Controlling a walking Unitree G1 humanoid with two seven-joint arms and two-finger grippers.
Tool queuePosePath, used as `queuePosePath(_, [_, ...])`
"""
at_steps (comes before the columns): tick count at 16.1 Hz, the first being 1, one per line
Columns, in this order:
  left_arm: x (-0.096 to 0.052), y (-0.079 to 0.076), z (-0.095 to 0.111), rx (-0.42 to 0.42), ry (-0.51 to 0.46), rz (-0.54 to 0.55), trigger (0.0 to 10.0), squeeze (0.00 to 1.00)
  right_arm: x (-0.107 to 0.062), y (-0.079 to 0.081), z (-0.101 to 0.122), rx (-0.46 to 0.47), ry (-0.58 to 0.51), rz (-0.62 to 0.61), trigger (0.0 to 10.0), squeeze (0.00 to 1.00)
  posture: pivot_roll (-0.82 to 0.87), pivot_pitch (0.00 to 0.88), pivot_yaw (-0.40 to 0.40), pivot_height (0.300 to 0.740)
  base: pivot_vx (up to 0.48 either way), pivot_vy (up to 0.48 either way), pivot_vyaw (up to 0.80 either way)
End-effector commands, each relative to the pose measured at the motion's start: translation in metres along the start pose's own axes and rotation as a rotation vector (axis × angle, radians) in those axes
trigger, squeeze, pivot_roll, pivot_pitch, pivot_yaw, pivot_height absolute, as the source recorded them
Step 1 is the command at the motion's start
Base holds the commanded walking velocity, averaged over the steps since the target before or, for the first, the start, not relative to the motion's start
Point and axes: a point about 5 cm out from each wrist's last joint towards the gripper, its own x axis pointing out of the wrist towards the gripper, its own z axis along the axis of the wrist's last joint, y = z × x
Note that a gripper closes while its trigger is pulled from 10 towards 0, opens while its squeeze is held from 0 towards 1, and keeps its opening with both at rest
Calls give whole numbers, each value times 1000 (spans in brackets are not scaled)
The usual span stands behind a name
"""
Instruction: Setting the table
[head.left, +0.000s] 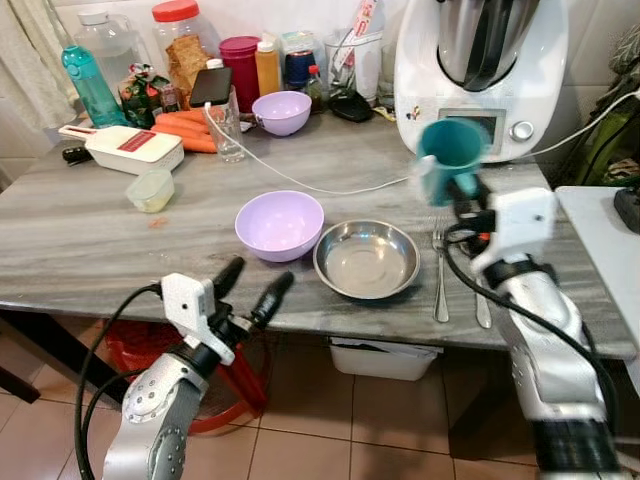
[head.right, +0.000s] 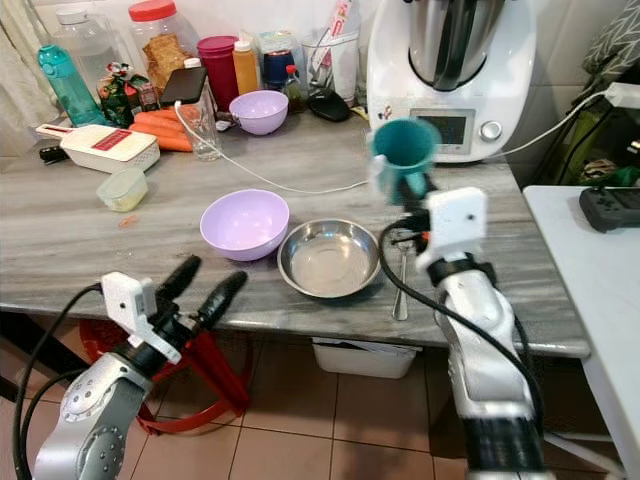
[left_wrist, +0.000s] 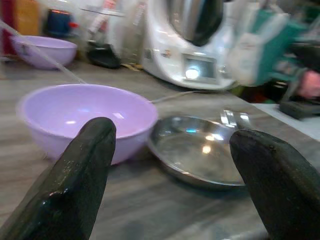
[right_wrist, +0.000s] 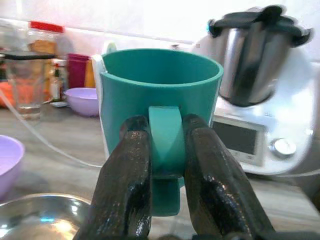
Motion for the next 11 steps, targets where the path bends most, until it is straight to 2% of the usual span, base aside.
queuePosePath(1, [-1, -3, 3, -5, 5, -37, 10000, 0, 8, 1, 5, 1, -33, 33, 10000, 0, -109, 71, 86, 740, 0, 0, 0])
queuePosePath(2, [-1, -4, 3, -11, 7, -45, 10000, 0, 10, 1, 5, 9, -32, 36, 10000, 0, -109, 71, 86, 740, 0, 0, 0])
queuePosePath(3, [0, -9, 3, -23, 18, -99, 10000, 0, 19, -3, -2, 25, -11, 42, 10000, 0, -99, 74, 82, 740, 0, 0, 0])
queuePosePath(4, [3, -8, 5, -21, 12, -102, 10000, 0, 26, -5, -6, 19, 0, 45, 10000, 0, -89, 78, 81, 740, 0, 0, 0])
queuePosePath(11, [3, -14, 7, -60, 26, -146, 10000, 0, 40, -6, -25, 55, 43, 61, 10000, 0, -73, 97, 82, 740, 0, 0, 0])
